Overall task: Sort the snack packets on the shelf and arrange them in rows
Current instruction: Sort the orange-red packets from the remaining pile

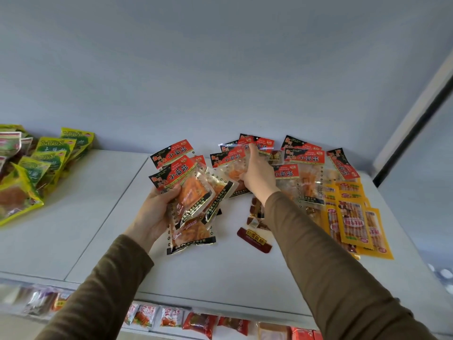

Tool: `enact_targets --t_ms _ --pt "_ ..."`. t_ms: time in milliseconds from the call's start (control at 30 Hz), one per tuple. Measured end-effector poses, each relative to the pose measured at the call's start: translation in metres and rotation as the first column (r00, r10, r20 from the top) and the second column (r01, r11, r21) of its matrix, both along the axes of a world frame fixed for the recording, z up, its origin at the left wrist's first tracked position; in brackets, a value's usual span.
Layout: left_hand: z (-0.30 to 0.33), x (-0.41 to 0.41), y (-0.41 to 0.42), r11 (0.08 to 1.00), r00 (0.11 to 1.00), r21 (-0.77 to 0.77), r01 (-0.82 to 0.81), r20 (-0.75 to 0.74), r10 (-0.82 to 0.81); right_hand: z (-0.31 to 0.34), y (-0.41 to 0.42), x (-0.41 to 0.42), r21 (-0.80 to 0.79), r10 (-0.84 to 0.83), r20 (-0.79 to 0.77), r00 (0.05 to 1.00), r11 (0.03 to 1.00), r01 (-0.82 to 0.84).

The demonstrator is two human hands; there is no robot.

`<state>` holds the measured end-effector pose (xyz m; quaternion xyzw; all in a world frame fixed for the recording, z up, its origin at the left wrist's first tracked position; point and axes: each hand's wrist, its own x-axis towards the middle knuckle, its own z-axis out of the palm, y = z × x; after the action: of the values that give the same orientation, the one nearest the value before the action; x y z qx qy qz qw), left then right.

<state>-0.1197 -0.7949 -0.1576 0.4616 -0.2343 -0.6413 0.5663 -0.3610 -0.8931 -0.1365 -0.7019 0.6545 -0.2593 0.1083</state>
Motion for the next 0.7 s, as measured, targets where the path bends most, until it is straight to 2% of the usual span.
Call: enact_targets --t_ms 200,367,467,533,567,633,667,700 --pt "0.001 -0.004 0.001 0.998 0.997 -0.065 -0.014 0.08 0.019 0.001 -0.007 -0.012 0.068 -0.027 0.032 0.999 0.997 0.025" --pt "0.0 -0.008 -0.001 0.995 0.989 -0.094 -0.015 0.144 0.028 0.02 -0.005 -0.021 -0.165 -0.028 0.288 0.957 0.983 0.078" --pt "0.0 -0.011 -0.004 0.995 0.985 -0.097 -0.005 0.173 0.022 0.042 0.003 -0.022 -0.304 0.078 0.509 0.857 0.948 0.095" --pt "0.0 -0.014 -0.005 0.995 0.982 -0.102 0.009 0.188 0.01 0.053 0.011 -0.016 -0.341 0.157 0.586 0.795 0.938 0.066" --pt "0.0 -0.016 -0.006 0.994 0.98 -0.109 0.017 0.199 0.005 0.056 0.014 -0.011 -0.321 0.192 0.633 0.75 0.947 0.028" --pt "0.002 -0.02 -0.008 0.991 0.972 -0.129 0.027 0.235 0.005 0.054 0.022 0.004 -0.157 0.191 0.762 0.618 0.981 -0.109" --pt "0.003 -0.022 -0.009 0.99 0.967 -0.139 0.03 0.256 0.007 0.048 0.026 0.013 -0.047 0.146 0.798 0.584 0.982 -0.181" --pt "0.003 -0.024 -0.009 0.989 0.959 -0.147 0.033 0.282 0.01 0.04 0.03 0.022 0.044 0.102 0.79 0.605 0.974 -0.222"
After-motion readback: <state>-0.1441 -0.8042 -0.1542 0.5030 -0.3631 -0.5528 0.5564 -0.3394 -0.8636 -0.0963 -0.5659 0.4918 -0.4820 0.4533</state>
